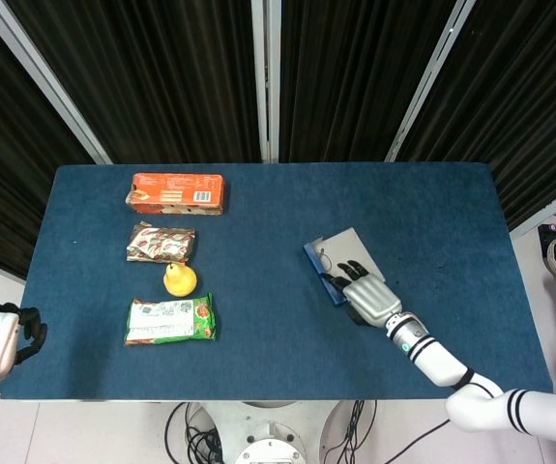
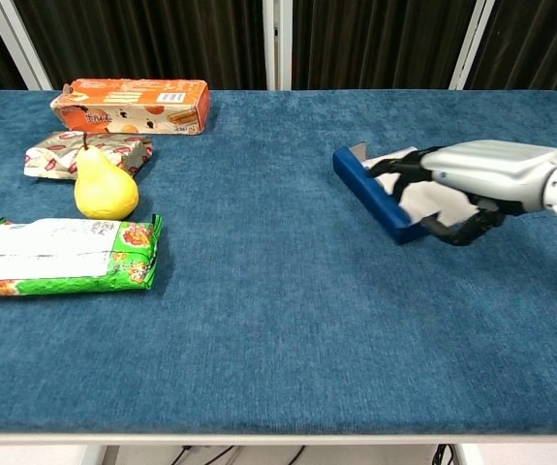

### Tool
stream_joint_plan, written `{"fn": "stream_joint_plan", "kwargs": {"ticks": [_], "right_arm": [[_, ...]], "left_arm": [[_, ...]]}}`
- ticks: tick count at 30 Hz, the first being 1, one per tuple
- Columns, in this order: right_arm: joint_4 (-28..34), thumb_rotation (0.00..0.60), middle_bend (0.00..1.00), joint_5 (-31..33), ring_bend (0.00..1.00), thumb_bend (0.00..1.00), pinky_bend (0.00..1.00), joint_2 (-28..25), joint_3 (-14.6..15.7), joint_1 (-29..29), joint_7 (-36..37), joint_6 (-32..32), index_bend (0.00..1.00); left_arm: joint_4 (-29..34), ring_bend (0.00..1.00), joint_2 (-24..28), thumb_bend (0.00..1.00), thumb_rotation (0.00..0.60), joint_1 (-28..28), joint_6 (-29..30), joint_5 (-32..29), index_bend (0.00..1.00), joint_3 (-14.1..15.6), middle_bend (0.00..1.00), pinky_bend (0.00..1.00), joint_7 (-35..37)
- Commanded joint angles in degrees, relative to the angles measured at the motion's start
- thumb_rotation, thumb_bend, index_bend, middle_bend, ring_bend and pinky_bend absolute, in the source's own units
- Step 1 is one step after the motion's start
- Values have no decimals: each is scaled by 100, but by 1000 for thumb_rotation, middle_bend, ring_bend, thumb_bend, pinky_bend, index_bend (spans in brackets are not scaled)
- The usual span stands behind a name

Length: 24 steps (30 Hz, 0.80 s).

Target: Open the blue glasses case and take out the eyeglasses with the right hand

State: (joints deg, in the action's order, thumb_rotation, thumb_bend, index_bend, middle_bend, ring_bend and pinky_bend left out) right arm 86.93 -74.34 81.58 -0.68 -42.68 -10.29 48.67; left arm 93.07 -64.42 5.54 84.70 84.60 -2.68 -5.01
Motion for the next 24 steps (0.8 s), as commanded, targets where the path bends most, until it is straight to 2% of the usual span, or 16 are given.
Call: {"fn": "stream_joint_plan", "kwargs": {"ticks": [1, 9, 12, 18, 20, 24], "right_arm": [[87, 600, 264, 30, 0, 543, 0, 177, -183, -158, -100, -101, 0], [-223, 600, 264, 907, 0, 540, 0, 984, -845, -843, -885, -510, 0], [-248, 600, 263, 1209, 0, 517, 0, 1116, -985, -1005, -1195, -467, 0], [129, 600, 265, 1081, 0, 422, 0, 709, -934, -839, -1366, -12, 40], [127, 600, 264, 1132, 0, 363, 0, 598, -923, -807, -1424, 41, 68], [-98, 600, 265, 1349, 0, 324, 0, 549, -855, -879, -1714, -43, 136]], "left_arm": [[0, 525, 2, 411, 600, -1, 1, 0, 707, 0, 712, 466, 2], [-6, 526, 11, 411, 600, 3, -11, -3, 707, 0, 712, 466, 35], [-13, 526, 14, 411, 600, 1, -11, -1, 707, 2, 712, 466, 57], [-25, 526, 32, 411, 600, 9, -32, 18, 705, 12, 712, 465, 122], [-20, 526, 34, 411, 600, 12, -34, 24, 704, 13, 712, 463, 116], [-4, 526, 34, 411, 600, 12, -32, 24, 703, 15, 712, 462, 88]]}}
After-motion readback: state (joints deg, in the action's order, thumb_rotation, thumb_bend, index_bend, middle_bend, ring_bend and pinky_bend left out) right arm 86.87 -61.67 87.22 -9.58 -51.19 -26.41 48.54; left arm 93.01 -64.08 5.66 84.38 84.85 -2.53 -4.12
